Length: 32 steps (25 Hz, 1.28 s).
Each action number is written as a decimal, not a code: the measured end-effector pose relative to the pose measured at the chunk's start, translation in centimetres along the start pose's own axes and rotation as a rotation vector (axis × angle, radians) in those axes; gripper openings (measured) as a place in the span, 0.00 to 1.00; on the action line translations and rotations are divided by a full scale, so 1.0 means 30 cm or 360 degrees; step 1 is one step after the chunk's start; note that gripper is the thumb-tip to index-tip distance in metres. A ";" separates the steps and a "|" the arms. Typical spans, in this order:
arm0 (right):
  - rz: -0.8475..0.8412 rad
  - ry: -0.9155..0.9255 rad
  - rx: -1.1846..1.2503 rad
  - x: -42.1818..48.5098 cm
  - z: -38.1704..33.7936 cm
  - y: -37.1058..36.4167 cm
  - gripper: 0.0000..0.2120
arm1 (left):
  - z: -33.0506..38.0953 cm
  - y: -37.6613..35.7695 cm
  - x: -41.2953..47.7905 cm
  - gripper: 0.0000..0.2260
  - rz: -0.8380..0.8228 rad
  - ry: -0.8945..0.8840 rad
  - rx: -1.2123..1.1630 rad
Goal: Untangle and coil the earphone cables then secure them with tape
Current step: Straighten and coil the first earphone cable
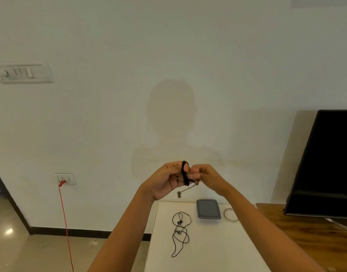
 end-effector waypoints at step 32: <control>-0.0048 -0.0174 0.1016 -0.036 0.032 -0.138 0.09 | -0.059 0.024 -0.029 0.13 0.0154 -0.0011 -0.0212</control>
Point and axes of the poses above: each hand's wrist, its own x-axis towards the middle knuckle, its own y-axis out of the back of the hand, z = x × y, the point moved 7 cm from there along x, towards the middle knuckle, and after that the axes turned 14 degrees about -z, right-handed, at the moved point
